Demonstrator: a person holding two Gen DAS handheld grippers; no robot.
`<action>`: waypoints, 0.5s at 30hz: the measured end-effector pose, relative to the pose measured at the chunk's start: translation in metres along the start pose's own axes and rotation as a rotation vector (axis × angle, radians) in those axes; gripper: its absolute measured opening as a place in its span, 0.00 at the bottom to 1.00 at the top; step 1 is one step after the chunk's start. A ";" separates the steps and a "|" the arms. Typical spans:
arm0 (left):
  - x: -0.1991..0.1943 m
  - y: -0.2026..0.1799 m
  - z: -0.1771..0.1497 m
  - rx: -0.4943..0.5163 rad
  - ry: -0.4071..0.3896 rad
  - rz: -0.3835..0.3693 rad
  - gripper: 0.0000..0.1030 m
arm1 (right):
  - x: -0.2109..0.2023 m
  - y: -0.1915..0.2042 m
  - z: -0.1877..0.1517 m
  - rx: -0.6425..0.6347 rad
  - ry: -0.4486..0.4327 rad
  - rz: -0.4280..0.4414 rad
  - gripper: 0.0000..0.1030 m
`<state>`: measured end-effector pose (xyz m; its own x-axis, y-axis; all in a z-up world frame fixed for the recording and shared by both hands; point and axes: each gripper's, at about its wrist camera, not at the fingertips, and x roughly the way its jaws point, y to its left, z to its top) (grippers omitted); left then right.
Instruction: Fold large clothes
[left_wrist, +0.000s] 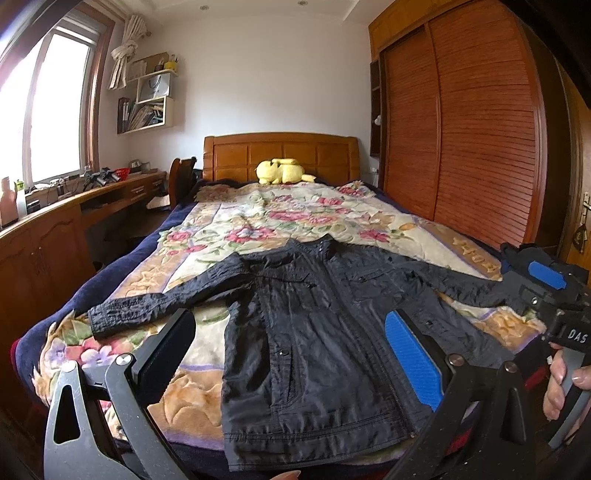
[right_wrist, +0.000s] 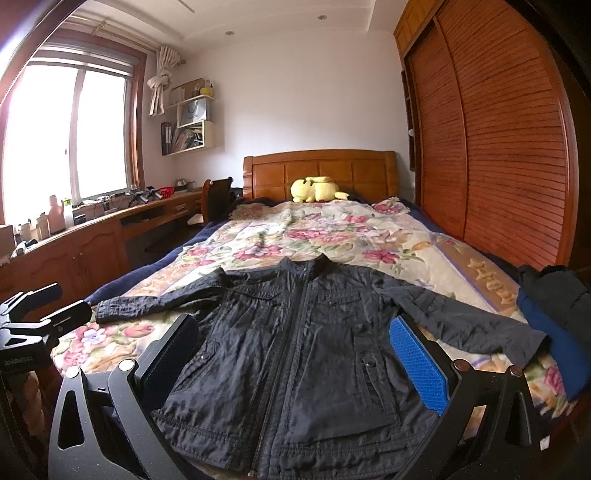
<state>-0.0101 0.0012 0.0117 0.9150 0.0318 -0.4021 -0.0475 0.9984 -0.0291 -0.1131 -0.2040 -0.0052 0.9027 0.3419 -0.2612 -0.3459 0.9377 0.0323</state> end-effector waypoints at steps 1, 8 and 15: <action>0.003 0.003 -0.002 -0.006 0.007 0.002 1.00 | 0.001 0.000 0.000 0.000 0.005 0.004 1.00; 0.028 0.027 -0.022 -0.039 0.067 0.024 1.00 | 0.017 0.006 -0.002 -0.015 0.039 0.012 1.00; 0.046 0.054 -0.042 -0.053 0.104 0.058 1.00 | 0.038 0.013 -0.002 -0.027 0.084 0.032 1.00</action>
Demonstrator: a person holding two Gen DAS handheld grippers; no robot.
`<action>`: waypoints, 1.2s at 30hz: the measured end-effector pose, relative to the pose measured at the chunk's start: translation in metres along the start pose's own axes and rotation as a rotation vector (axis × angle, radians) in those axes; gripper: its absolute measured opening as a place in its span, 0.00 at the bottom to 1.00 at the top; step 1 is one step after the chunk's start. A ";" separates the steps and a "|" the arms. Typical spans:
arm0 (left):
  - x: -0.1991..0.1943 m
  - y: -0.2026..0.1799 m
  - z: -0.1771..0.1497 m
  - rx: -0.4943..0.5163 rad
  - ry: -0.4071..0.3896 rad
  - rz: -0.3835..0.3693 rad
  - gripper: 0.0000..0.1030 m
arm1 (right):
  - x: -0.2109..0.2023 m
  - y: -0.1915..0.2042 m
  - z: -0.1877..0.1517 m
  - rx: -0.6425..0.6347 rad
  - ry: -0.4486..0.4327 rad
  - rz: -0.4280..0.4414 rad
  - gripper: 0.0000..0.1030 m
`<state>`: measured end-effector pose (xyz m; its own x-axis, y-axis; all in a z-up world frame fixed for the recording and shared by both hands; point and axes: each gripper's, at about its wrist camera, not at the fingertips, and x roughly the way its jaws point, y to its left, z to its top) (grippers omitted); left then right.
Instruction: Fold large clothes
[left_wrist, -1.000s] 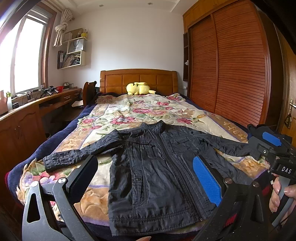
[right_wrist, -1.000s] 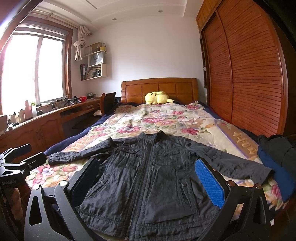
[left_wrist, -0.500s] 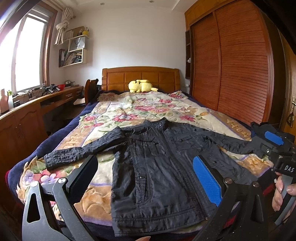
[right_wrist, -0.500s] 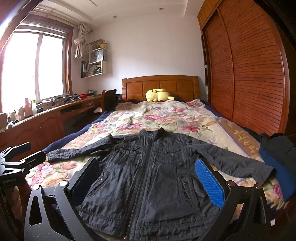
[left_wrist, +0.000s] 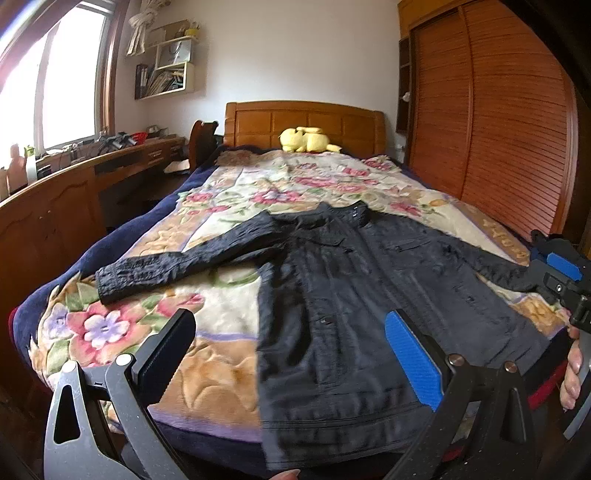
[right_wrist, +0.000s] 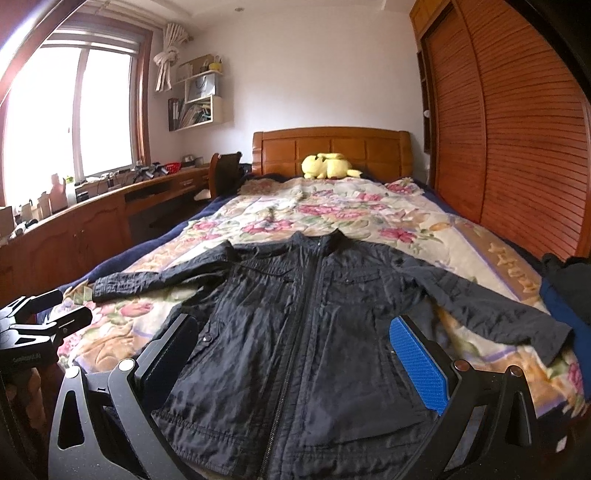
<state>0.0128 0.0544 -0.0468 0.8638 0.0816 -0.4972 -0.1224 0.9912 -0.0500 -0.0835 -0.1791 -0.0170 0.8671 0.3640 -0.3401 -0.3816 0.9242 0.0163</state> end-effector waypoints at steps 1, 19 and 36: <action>0.004 0.005 -0.002 -0.003 0.006 0.005 1.00 | 0.005 0.002 0.001 -0.003 0.006 0.006 1.00; 0.089 0.102 -0.028 -0.035 0.116 0.095 1.00 | 0.148 0.048 -0.020 -0.153 0.206 0.173 1.00; 0.149 0.230 -0.014 -0.156 0.186 0.137 1.00 | 0.239 0.099 -0.025 -0.217 0.303 0.275 1.00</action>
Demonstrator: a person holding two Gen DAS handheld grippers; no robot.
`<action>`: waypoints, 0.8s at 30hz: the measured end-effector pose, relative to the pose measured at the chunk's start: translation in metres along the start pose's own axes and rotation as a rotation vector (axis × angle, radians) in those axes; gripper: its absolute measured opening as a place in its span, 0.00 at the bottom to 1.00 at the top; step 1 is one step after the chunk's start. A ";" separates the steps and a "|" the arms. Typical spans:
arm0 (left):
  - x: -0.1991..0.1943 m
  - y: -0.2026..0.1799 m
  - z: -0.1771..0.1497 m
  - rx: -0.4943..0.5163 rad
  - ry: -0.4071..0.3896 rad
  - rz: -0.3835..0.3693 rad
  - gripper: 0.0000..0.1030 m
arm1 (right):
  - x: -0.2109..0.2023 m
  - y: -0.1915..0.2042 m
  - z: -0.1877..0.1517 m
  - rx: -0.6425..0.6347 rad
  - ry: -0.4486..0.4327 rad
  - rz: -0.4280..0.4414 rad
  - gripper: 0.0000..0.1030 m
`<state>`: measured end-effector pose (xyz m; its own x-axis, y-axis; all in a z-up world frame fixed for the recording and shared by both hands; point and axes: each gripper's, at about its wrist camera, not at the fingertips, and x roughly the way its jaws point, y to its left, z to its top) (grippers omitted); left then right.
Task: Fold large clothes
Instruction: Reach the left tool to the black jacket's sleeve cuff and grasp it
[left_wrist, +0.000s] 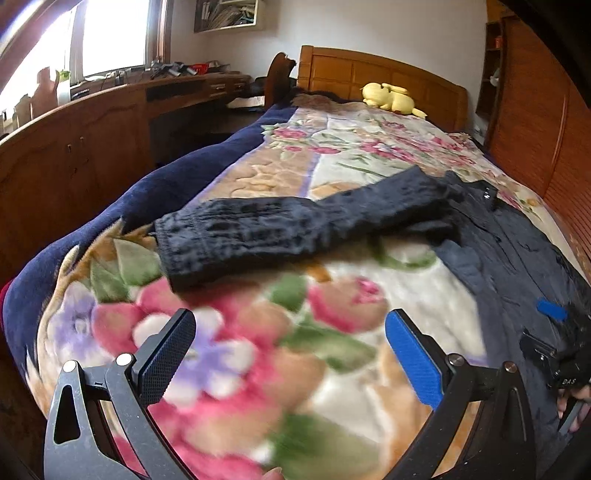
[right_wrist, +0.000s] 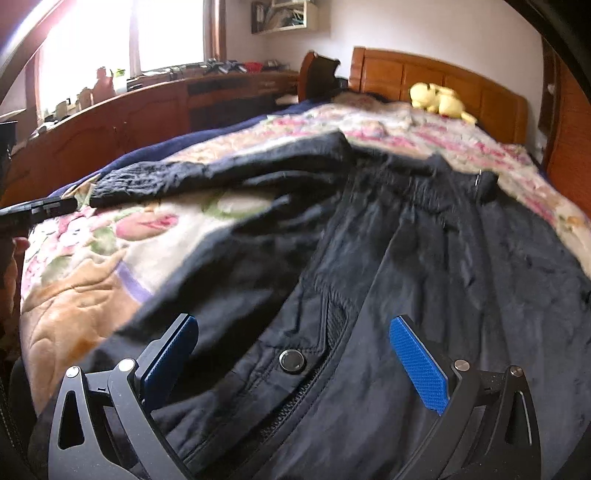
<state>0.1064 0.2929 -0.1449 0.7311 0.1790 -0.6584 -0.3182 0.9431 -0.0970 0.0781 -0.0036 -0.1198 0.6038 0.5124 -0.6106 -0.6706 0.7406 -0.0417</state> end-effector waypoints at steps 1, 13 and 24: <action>0.003 0.006 0.003 -0.003 0.002 0.000 1.00 | 0.002 0.000 0.001 0.009 0.003 0.002 1.00; 0.050 0.085 0.029 -0.144 0.069 0.017 0.59 | 0.010 0.008 0.001 -0.001 0.008 -0.031 1.00; 0.100 0.097 0.028 -0.217 0.180 0.015 0.55 | 0.009 0.010 0.000 -0.011 0.008 -0.032 1.00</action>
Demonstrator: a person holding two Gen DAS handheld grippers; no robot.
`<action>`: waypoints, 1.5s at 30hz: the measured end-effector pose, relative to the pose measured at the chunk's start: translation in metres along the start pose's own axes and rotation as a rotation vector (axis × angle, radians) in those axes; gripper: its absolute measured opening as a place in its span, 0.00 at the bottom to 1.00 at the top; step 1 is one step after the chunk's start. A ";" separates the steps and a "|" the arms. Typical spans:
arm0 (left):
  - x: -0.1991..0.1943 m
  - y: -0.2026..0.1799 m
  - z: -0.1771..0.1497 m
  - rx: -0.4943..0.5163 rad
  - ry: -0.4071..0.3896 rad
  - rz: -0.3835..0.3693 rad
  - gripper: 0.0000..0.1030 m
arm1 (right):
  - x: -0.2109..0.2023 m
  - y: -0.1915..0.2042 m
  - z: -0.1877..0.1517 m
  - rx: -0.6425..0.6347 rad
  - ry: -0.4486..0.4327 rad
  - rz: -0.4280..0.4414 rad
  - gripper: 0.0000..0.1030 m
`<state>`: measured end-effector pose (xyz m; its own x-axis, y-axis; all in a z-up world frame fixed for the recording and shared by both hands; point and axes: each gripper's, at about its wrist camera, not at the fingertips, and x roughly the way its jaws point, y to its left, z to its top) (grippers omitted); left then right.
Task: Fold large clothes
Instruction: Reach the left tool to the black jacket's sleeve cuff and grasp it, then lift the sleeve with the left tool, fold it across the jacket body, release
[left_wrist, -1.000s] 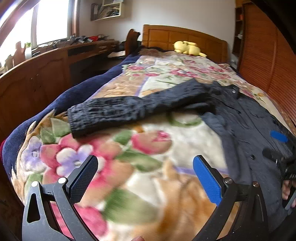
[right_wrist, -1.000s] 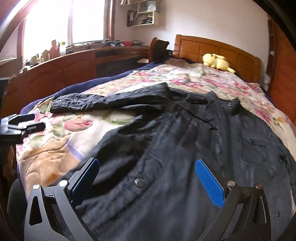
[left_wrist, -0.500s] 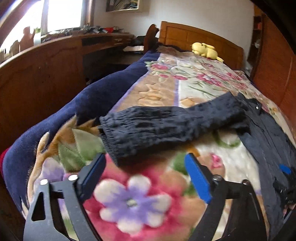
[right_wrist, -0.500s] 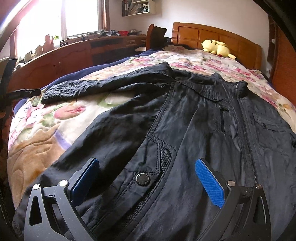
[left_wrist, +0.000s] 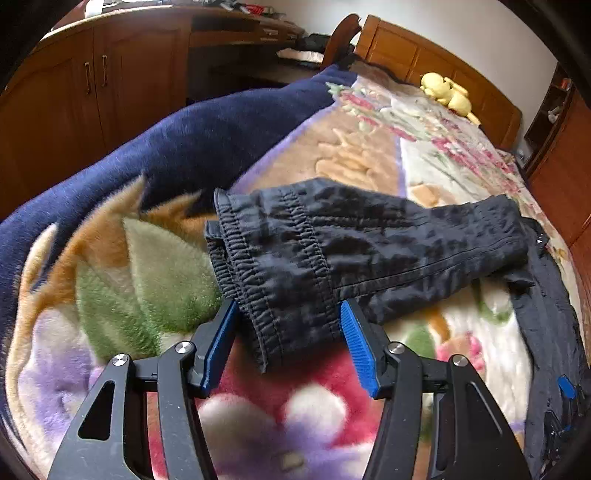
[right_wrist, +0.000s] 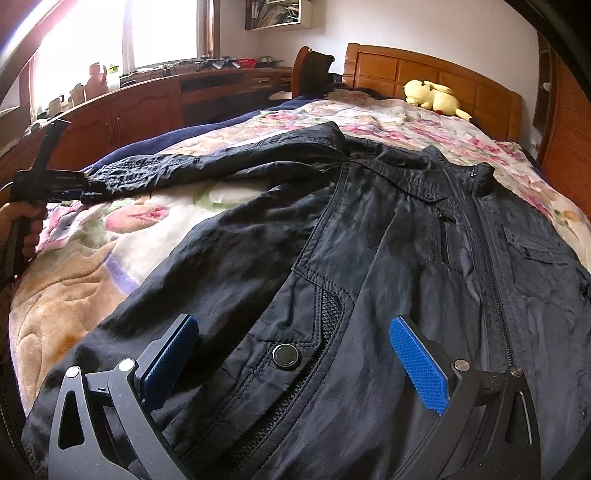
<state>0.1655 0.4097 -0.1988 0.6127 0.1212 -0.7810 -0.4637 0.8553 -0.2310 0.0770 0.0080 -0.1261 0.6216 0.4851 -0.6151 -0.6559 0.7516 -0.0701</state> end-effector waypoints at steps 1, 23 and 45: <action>0.001 0.000 0.000 -0.002 0.003 0.000 0.52 | 0.001 0.000 0.000 -0.001 0.007 0.002 1.00; -0.092 -0.208 0.023 0.332 -0.169 -0.206 0.08 | -0.073 -0.041 -0.017 0.086 -0.072 -0.066 1.00; -0.135 -0.366 -0.079 0.575 -0.155 -0.467 0.33 | -0.138 -0.114 -0.071 0.244 -0.081 -0.253 1.00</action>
<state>0.2022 0.0403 -0.0541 0.7662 -0.2853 -0.5758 0.2475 0.9579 -0.1453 0.0356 -0.1766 -0.0885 0.7895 0.2971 -0.5370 -0.3621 0.9320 -0.0167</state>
